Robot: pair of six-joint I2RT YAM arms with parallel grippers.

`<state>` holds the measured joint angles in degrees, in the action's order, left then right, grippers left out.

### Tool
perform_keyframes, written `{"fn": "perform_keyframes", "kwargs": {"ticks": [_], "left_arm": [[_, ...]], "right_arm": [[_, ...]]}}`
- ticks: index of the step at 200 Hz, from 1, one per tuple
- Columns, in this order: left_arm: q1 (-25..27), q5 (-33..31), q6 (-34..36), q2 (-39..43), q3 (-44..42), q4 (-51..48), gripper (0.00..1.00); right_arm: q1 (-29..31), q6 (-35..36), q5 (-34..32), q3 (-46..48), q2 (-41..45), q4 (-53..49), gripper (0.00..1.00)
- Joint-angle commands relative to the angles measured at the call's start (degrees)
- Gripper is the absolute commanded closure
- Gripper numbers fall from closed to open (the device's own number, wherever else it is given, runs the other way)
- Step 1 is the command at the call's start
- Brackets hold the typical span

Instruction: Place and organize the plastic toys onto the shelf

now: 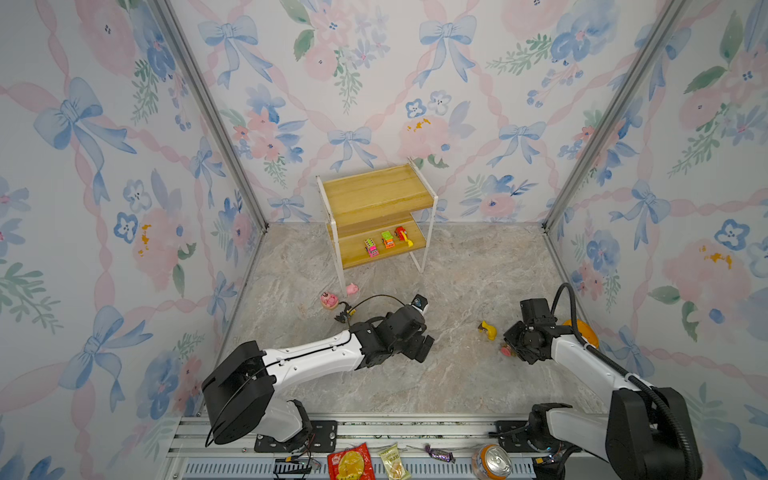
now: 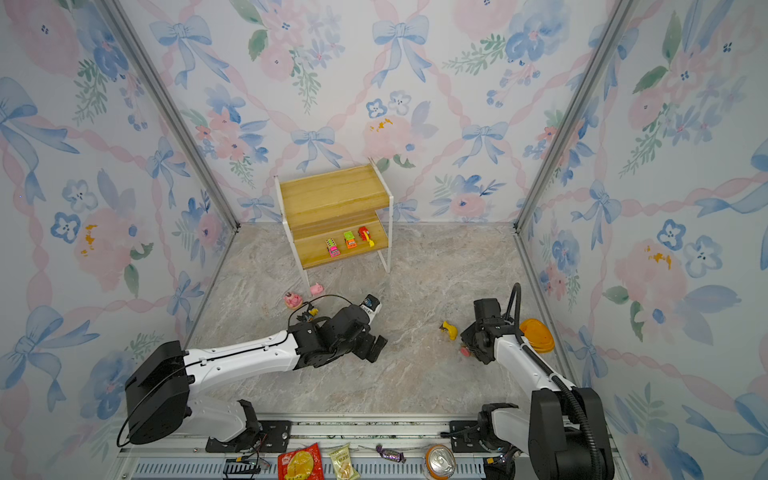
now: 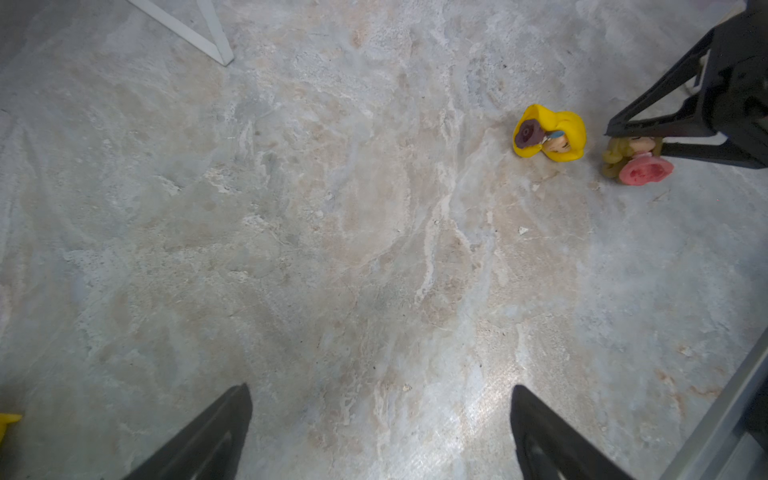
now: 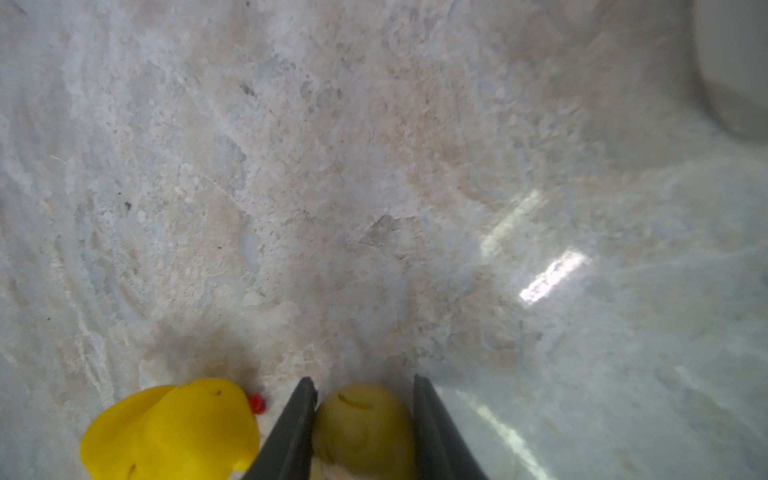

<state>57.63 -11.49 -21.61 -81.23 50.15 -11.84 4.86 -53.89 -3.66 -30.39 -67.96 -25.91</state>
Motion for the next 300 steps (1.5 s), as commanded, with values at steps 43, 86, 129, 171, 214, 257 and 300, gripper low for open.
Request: {"fn": "perform_keyframes", "kwargs": {"ticks": [43,86,129,171,214,257,300], "left_arm": [[-1.70,-0.70,-0.26,2.51,0.30,0.24,0.02],[-3.24,-0.80,-0.80,4.47,-0.12,0.37,0.02],[-7.71,0.36,-3.29,8.73,-2.15,0.41,0.02],[-14.29,2.03,-6.54,15.86,-7.05,0.24,0.02],[-16.26,2.73,-7.40,19.46,-9.02,0.23,0.02],[-17.00,2.70,-7.15,19.89,-9.11,0.27,0.02],[-17.62,2.61,-6.96,20.66,-9.33,0.23,0.02]], "right_arm": [[11.54,9.86,-5.51,-2.55,4.89,3.55,0.73],[22.42,20.54,-7.18,-5.93,6.05,5.90,0.75],[30.65,26.62,0.05,-11.19,-0.77,11.32,0.73],[36.27,26.52,1.95,-16.64,-14.78,15.33,0.75],[39.50,27.18,2.43,-22.56,-23.75,12.24,0.75],[40.26,26.71,1.14,-26.00,-28.04,7.23,0.75],[42.36,25.97,-1.57,-28.37,-31.96,4.27,0.76]]}}
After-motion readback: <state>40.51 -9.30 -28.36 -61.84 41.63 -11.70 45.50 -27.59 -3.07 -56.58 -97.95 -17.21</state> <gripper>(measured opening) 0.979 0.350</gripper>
